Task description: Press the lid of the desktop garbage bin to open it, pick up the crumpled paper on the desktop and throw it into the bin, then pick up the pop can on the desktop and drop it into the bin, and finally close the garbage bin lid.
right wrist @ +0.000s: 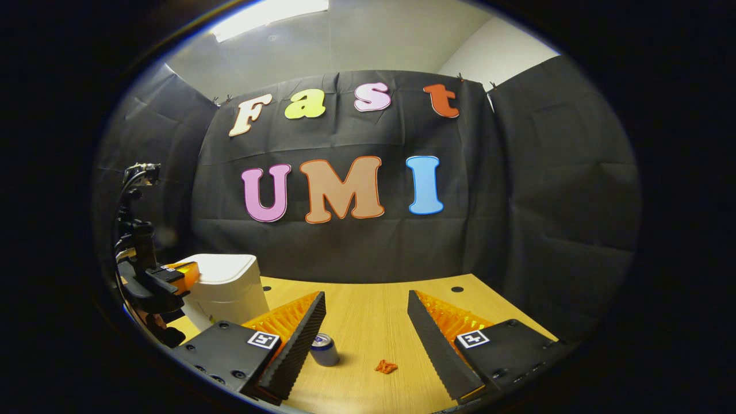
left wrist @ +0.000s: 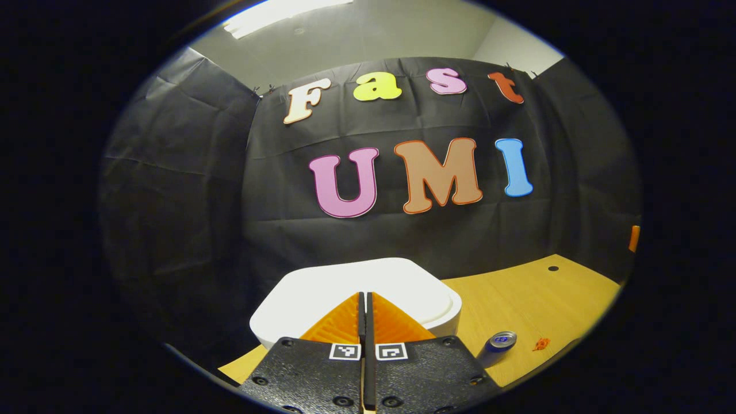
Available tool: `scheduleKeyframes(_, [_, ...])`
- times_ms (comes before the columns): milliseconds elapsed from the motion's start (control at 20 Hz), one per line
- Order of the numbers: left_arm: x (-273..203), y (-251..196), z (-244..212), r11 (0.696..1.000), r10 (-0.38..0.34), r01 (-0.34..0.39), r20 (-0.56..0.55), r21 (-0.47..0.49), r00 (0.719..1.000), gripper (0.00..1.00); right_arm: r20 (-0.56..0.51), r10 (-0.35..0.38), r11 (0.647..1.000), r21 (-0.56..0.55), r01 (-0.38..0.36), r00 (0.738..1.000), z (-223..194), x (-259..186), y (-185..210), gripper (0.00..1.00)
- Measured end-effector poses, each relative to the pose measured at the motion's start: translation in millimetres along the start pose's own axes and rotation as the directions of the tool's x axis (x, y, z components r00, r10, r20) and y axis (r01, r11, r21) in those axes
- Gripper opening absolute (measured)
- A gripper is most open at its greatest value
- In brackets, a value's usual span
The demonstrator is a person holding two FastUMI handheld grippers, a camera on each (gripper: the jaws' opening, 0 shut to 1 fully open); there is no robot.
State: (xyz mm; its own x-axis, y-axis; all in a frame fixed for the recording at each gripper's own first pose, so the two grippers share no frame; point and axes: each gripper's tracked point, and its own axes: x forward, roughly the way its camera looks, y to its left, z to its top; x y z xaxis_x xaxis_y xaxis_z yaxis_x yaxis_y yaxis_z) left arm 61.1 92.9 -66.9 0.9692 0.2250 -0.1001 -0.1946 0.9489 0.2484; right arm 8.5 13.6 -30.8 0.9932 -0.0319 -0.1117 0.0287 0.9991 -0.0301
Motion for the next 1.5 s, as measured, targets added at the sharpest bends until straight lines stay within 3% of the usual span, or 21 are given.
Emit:
scheduleKeyframes(150, [-2, 0, 0, 0.994, -0.011, 0.012, 0.012, -0.112, 1.0, 0.0, -0.017, 0.016, 1.0, -0.016, -0.016, 1.0, -5, 1, 5, 0.96])
scheduleKeyframes(600, [0, 1, 15, 0.997, -0.047, 0.05, 0.054, -0.056, 0.997, 0.0, -0.008, 0.024, 0.999, -0.026, -0.024, 1.0, -2, -2, 7, 0.96])
scheduleKeyframes(900, [-13, 10, 74, 0.994, -0.045, 0.06, 0.161, -0.09, 0.986, 0.0, -0.026, -0.003, 1.0, -0.018, 0.003, 1.0, -19, -4, -3, 0.96])
scheduleKeyframes(1000, [-22, 4, 91, 0.994, -0.067, 0.082, 0.195, -0.07, 0.979, 0.08, -0.039, 0.003, 1.0, -0.014, -0.004, 0.999, -25, -2, -2, 0.96])
scheduleKeyframes(1050, [-25, 0, 93, 0.993, -0.085, 0.099, 0.2, -0.062, 0.976, 0.23, -0.04, 0.011, 1.0, -0.012, -0.011, 0.999, -26, -2, 0, 0.96])
scheduleKeyframes(1200, [-38, 5, 103, 0.993, -0.068, 0.088, 0.232, -0.078, 0.97, 0.99, -0.039, 0.036, 0.999, -0.013, -0.037, 0.999, -27, 0, 5, 0.96])
scheduleKeyframes(1250, [-43, 6, 107, 0.992, -0.059, 0.083, 0.245, -0.09, 0.968, 0.94, -0.038, 0.044, 0.999, -0.015, -0.044, 0.998, -28, 0, 6, 0.96])
scheduleKeyframes(1500, [-63, 7, 110, 0.995, -0.041, 0.063, 0.259, -0.079, 0.965, 0.93, -0.04, 0.076, 0.997, -0.018, -0.077, 0.996, -32, 3, 7, 0.96])
